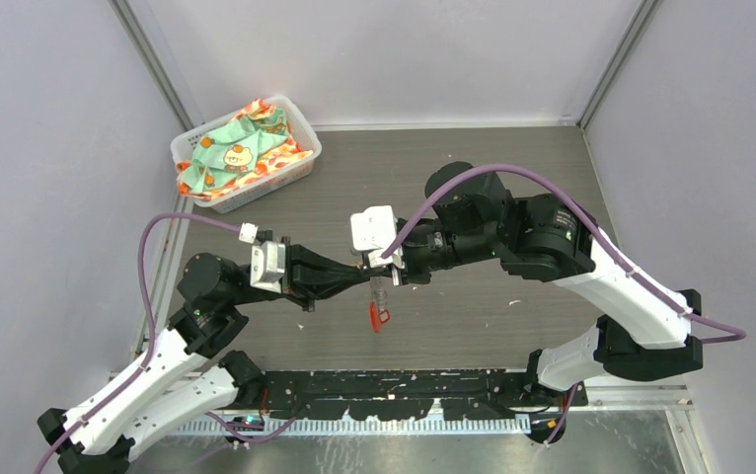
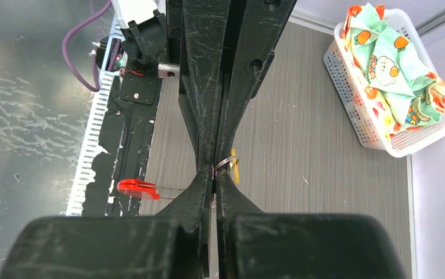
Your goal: Put the keys on the keyring
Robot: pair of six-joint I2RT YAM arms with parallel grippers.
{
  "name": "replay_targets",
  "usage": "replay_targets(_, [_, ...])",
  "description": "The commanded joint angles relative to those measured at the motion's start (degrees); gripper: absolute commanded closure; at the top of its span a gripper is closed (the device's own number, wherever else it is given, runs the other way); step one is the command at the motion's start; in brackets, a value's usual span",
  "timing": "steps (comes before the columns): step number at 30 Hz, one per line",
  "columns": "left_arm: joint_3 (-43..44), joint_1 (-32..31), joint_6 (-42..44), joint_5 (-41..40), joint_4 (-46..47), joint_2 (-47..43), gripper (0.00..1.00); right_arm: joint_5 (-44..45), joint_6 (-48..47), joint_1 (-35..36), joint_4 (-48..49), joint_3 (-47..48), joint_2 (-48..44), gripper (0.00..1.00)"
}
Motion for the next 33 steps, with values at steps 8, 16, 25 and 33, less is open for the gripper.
replay_targets(8, [1.53, -0.14, 0.79, -0.10, 1.46, -1.20, 1.00, 0.46, 1.27, -0.21, 0.77, 3.09, -0.91, 0.76])
replay_targets(16, [1.61, -0.12, 0.81, -0.29, 1.37, -1.29, 1.00, -0.74, 1.29, -0.25, -1.30, 5.10, -0.43, 0.68])
replay_targets(25, [1.75, -0.16, 0.64, -0.45, 1.38, -1.29, 1.00, -0.93, 1.24, -0.27, -2.63, 5.81, 0.45, 0.75])
replay_targets(33, [1.80, -0.12, 0.45, -0.32, 1.55, -1.20, 1.00, -1.27, 1.29, -0.19, -2.51, 5.85, 1.18, 0.75])
